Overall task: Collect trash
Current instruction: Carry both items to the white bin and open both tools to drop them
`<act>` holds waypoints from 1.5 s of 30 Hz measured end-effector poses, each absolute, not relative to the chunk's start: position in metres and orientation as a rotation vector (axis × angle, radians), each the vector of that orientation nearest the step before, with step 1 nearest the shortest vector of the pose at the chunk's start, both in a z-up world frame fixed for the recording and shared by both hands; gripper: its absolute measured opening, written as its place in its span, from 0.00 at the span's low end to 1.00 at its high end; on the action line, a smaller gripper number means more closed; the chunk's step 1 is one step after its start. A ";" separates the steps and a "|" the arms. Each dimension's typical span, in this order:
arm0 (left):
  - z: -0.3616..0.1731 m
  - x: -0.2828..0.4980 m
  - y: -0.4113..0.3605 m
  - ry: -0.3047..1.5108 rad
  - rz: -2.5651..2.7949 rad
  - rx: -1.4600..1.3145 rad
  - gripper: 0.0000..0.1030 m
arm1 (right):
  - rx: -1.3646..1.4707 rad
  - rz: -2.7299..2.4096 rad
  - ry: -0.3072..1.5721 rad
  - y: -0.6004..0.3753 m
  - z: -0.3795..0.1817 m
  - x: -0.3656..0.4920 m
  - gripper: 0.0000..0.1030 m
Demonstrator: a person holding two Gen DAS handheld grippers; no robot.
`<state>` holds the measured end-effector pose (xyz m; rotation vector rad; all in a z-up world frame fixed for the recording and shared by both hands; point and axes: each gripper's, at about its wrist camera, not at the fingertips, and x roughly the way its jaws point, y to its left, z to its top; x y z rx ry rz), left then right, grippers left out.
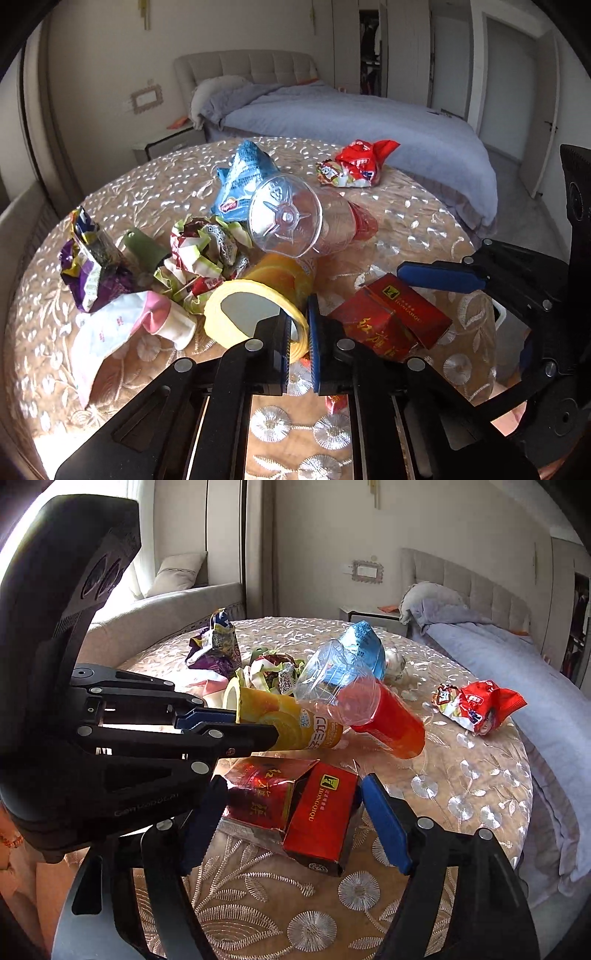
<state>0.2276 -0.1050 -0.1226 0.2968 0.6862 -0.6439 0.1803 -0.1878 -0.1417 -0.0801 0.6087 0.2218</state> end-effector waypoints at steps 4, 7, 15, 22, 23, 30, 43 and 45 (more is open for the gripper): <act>-0.115 0.216 -0.109 0.668 -0.588 0.306 0.06 | -0.013 0.259 0.648 -0.205 -0.138 0.180 0.17; -0.118 0.216 -0.110 0.707 -0.580 0.300 0.06 | -0.064 0.258 0.636 -0.202 -0.137 0.177 0.26; -0.117 0.217 -0.101 0.738 -0.581 0.247 0.06 | -0.255 0.324 0.669 -0.187 -0.156 0.188 0.90; -0.122 0.232 -0.090 0.798 -0.636 0.184 0.06 | -0.266 0.240 0.694 -0.165 -0.161 0.196 0.95; -0.123 0.233 -0.090 0.800 -0.636 0.182 0.06 | -0.273 0.218 0.688 -0.162 -0.163 0.197 0.95; -0.117 0.222 -0.085 0.761 -0.607 0.154 0.06 | -0.265 0.197 0.585 -0.172 -0.154 0.177 0.66; -0.080 0.160 -0.134 0.632 -0.668 0.219 0.06 | -0.050 0.147 0.559 -0.282 -0.129 0.125 0.66; -0.075 0.149 -0.154 0.610 -0.688 0.246 0.06 | -0.054 0.099 0.546 -0.303 -0.128 0.112 0.66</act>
